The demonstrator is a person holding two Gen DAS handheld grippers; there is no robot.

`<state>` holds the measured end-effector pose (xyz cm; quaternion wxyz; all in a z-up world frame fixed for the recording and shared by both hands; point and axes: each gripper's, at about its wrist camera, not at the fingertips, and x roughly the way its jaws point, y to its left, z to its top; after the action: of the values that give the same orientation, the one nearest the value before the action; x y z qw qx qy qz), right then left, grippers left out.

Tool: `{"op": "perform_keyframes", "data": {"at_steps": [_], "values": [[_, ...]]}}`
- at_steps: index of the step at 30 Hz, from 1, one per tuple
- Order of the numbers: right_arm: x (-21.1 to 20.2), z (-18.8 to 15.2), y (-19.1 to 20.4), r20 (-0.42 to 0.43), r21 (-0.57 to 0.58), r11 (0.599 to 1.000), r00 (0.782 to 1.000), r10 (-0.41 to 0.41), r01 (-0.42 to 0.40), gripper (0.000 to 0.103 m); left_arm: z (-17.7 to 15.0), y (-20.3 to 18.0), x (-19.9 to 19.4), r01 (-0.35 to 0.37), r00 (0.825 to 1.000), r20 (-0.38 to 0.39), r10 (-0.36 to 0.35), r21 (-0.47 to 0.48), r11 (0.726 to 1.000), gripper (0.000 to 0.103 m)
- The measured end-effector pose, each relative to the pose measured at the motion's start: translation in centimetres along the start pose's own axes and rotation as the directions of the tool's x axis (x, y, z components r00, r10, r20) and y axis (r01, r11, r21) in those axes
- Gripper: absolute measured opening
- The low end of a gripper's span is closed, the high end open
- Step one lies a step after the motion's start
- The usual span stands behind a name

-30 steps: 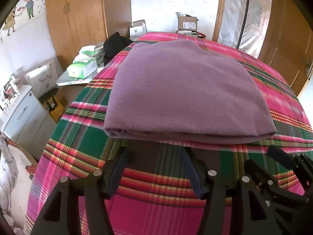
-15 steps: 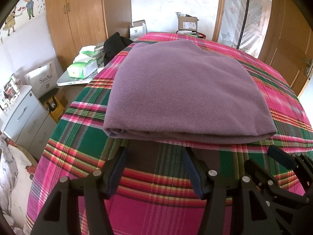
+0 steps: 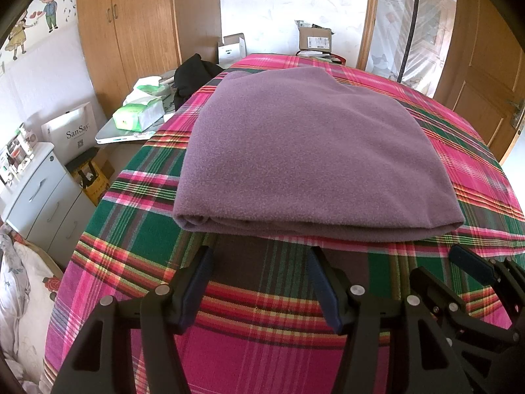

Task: Fold clothes

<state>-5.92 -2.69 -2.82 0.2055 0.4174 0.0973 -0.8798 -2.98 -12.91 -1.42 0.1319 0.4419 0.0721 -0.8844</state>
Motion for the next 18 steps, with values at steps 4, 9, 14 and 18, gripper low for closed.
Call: {"op": "perform_keyframes", "data": {"at_steps": [4, 9, 14, 18], "values": [[0.02, 0.02, -0.01, 0.0, 0.0, 1.0, 1.0, 0.0, 0.0, 0.058, -0.01, 0.0, -0.03, 0.0, 1.0, -0.001, 0.0, 0.0, 1.0, 0.06], [0.04, 0.02, 0.01, 0.0, 0.0, 1.0, 1.0, 0.0, 0.0, 0.058, 0.02, 0.01, 0.0, 0.001, 1.0, 0.002, -0.001, 0.0, 1.0, 0.06], [0.07, 0.04, 0.0, 0.0, 0.0, 1.0, 1.0, 0.0, 0.0, 0.058, 0.04, 0.07, 0.04, 0.001, 1.0, 0.008, -0.001, 0.001, 1.0, 0.06], [0.08, 0.04, -0.01, 0.0, 0.0, 1.0, 1.0, 0.0, 0.0, 0.058, 0.06, 0.05, 0.04, 0.0, 1.0, 0.007, 0.0, 0.002, 1.0, 0.06]]}}
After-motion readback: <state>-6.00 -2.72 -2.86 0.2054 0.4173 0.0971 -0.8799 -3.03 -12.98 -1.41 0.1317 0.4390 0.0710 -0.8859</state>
